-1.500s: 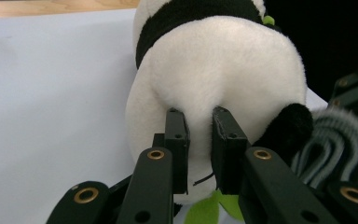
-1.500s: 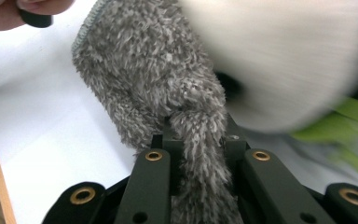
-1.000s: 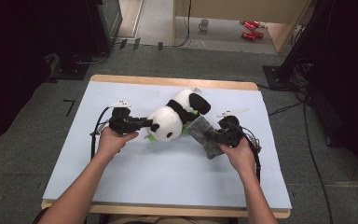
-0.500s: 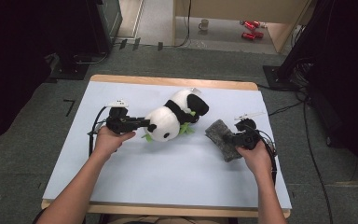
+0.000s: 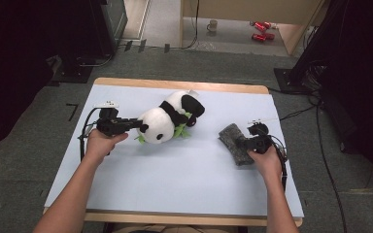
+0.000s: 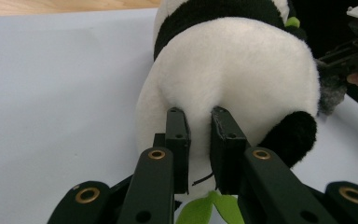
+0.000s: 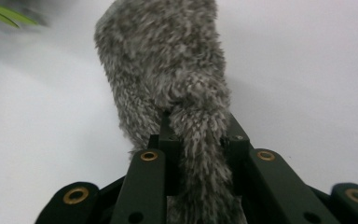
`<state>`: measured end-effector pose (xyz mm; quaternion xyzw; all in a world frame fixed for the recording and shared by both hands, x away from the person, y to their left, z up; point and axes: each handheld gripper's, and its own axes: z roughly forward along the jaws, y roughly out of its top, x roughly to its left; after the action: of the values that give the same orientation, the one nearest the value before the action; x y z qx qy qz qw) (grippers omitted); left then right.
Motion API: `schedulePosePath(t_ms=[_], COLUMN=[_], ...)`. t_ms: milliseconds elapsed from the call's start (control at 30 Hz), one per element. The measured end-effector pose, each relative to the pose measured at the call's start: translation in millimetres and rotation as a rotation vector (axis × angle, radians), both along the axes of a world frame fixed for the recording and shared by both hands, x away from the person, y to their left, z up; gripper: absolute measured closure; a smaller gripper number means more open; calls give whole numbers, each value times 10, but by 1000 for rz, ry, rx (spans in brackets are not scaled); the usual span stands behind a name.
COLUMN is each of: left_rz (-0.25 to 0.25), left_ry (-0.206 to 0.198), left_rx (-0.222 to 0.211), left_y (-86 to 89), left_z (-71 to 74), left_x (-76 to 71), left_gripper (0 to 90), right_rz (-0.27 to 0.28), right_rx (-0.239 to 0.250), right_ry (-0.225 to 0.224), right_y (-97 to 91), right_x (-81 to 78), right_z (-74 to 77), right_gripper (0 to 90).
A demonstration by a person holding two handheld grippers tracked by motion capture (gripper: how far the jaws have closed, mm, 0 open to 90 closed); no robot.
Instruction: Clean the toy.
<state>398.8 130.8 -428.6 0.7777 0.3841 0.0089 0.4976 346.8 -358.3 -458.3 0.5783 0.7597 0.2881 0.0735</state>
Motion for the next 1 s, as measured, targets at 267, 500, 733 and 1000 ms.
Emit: schedulePosePath(t_ms=[267, 500, 733, 1000], left_rz=[-20, -79, -128, -113], left_ry=[-4, -13, -44, -59], left_rx=[3, 5, 1, -52], left_y=[-18, -67, -6, 36], left_z=[-20, -44, -47, 2], left_x=[-16, -49, -87, -105], left_gripper=[793, 753, 553, 453], right_rz=[-8, -29, -34, -24], right_rx=[9, 77, 98, 64], right_ry=[-13, -120, -163, -168], right_y=[-55, -204, -214, -167], right_x=[29, -58, -87, -79], right_z=[-78, 100, 183, 177], right_gripper=[464, 340, 349, 375])
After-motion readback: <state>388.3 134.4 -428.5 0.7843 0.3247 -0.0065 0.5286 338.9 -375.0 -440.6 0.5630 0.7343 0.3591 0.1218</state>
